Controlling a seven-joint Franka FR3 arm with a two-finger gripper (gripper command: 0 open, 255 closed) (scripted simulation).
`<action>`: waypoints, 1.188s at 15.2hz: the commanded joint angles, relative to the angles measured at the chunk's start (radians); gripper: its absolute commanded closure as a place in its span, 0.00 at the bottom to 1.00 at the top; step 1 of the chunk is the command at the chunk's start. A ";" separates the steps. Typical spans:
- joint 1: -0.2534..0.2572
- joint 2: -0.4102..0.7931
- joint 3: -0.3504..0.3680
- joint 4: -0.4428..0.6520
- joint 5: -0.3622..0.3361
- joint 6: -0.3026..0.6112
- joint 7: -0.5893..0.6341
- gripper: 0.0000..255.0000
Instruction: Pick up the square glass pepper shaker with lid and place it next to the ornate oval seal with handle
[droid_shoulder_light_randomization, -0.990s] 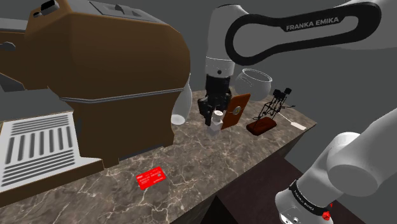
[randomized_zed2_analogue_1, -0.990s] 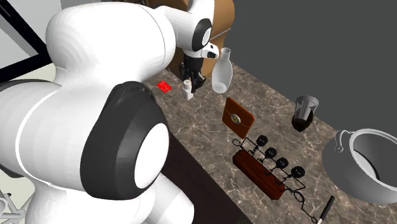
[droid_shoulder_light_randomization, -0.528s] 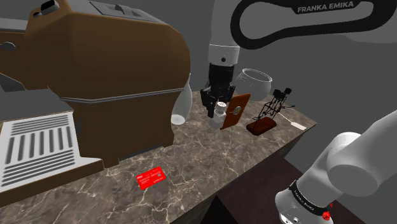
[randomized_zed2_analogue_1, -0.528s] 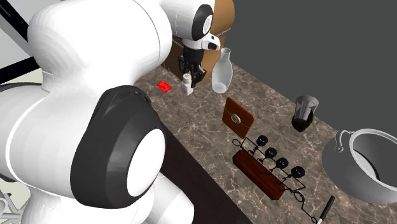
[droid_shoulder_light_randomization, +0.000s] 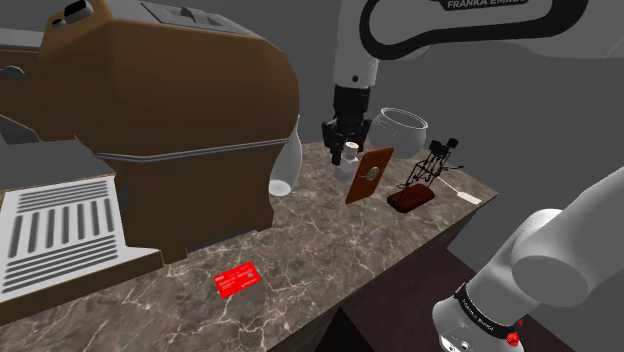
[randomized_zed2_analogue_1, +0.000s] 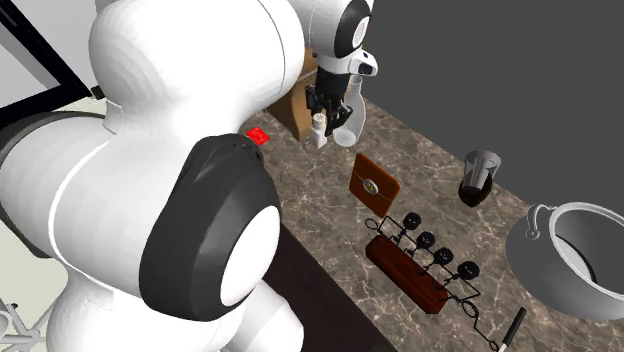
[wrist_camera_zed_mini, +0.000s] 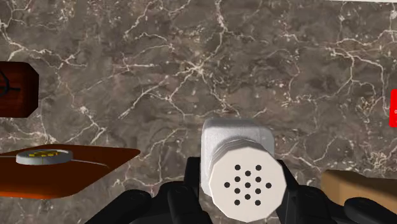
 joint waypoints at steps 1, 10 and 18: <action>-0.020 0.030 -0.023 0.032 -0.020 -0.006 -0.037 1.00; -0.108 0.197 -0.115 0.223 -0.098 -0.042 -0.194 1.00; -0.177 0.401 -0.179 0.489 -0.146 -0.107 -0.320 1.00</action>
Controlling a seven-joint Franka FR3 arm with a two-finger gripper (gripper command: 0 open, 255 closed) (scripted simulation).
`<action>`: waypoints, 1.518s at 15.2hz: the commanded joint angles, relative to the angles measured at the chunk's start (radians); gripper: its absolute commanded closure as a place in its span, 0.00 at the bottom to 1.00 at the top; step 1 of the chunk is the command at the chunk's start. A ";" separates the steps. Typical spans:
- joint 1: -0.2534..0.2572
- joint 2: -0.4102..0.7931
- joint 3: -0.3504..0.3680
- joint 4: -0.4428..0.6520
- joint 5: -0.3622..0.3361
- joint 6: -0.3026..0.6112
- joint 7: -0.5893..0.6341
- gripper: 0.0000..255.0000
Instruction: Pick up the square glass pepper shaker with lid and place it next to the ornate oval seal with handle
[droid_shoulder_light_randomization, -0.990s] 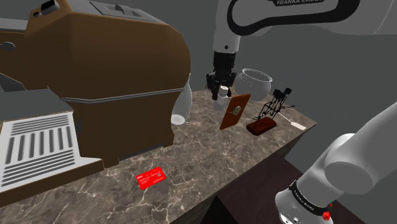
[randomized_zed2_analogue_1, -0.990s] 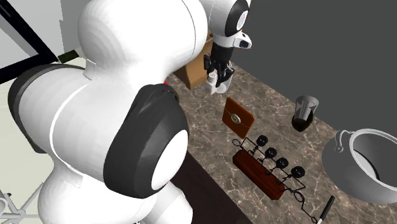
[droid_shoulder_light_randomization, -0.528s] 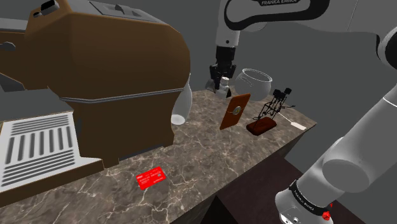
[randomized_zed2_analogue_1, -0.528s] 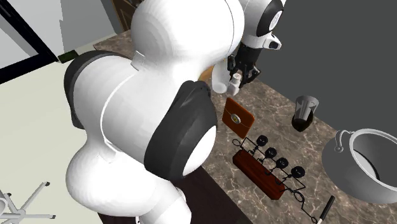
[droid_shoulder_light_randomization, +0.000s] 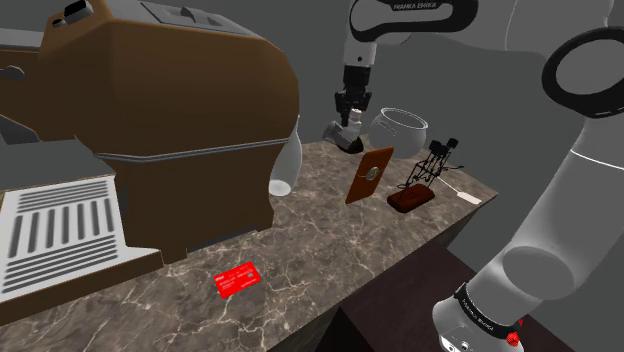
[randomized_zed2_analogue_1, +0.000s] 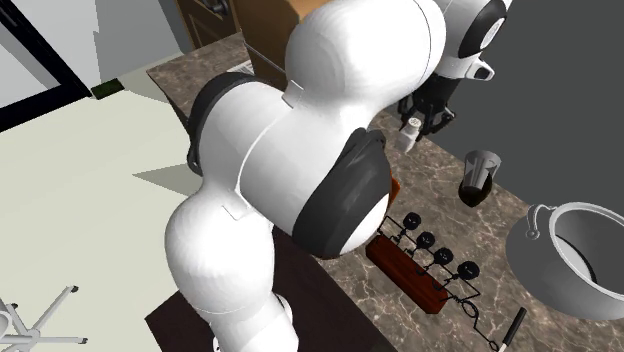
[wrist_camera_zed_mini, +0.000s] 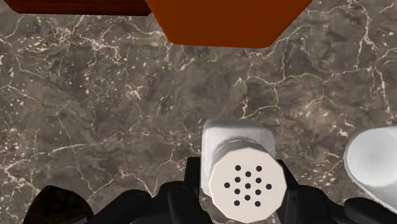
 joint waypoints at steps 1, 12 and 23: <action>-0.017 0.071 -0.014 0.092 -0.012 -0.021 -0.032 1.00; -0.064 0.266 -0.048 0.313 -0.033 -0.046 -0.114 1.00; -0.066 0.274 -0.048 0.178 -0.034 0.098 -0.110 1.00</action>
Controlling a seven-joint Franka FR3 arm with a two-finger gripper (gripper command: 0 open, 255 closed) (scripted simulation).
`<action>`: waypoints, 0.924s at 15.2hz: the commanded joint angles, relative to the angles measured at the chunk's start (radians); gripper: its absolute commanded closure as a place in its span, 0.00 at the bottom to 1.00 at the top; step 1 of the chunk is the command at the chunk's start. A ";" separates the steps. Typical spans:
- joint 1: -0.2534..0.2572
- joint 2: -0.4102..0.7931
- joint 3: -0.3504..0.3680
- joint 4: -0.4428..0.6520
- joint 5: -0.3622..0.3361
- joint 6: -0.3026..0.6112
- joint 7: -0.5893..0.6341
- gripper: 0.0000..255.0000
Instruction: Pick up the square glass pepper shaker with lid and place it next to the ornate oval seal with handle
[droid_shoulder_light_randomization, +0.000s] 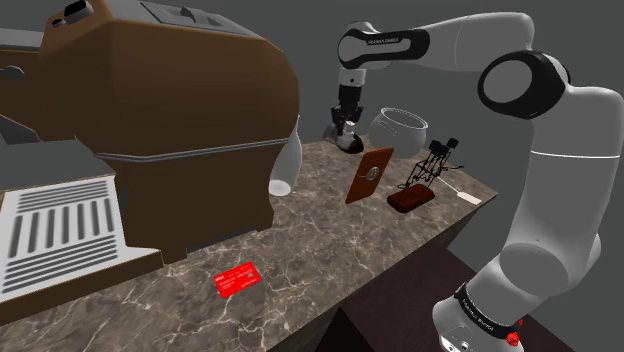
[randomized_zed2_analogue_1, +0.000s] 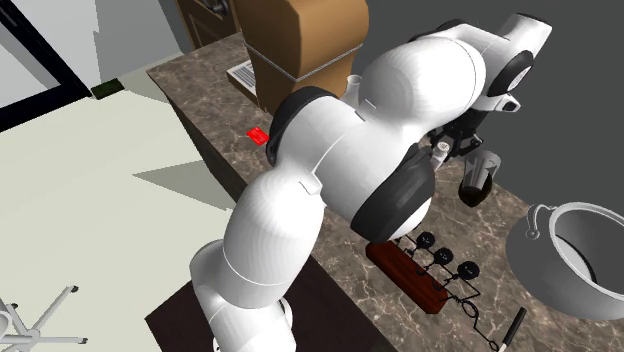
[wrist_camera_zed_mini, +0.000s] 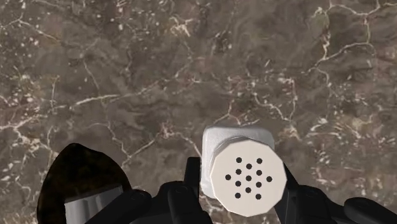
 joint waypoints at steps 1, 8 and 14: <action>-0.001 0.005 0.000 -0.021 0.000 0.026 0.000 1.00; -0.001 0.026 -0.001 -0.083 -0.002 0.109 0.003 1.00; -0.001 0.050 -0.002 -0.120 -0.004 0.170 0.006 1.00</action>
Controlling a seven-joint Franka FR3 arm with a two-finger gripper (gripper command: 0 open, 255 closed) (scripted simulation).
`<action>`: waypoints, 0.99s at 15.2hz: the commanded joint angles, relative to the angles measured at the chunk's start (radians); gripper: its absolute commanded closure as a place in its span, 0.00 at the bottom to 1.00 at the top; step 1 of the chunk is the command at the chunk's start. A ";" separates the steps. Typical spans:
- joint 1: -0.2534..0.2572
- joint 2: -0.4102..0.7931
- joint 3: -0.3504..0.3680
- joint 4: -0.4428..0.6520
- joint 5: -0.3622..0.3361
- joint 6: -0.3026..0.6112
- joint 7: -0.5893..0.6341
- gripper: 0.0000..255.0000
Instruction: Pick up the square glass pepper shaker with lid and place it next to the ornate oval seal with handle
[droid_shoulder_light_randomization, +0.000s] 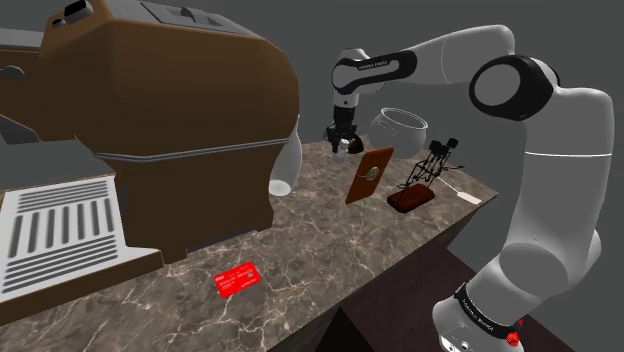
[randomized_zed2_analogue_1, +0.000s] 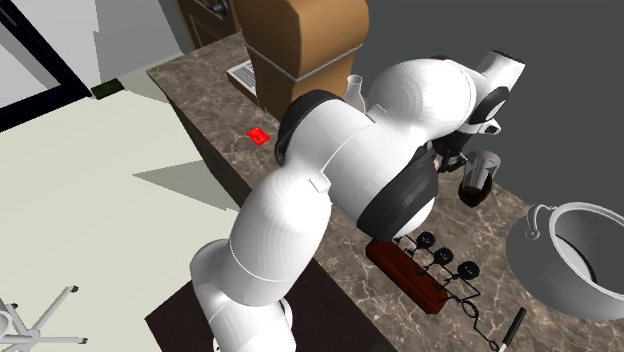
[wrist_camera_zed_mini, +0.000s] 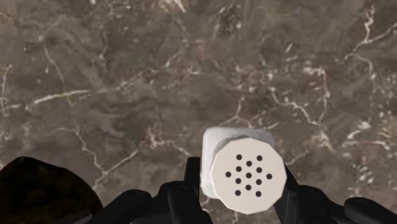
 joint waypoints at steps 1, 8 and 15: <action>0.001 0.004 0.000 -0.002 0.000 0.007 0.001 1.00; 0.001 0.004 0.000 -0.002 0.000 0.007 0.001 0.00; 0.004 0.004 0.001 0.099 0.001 -0.094 0.000 0.00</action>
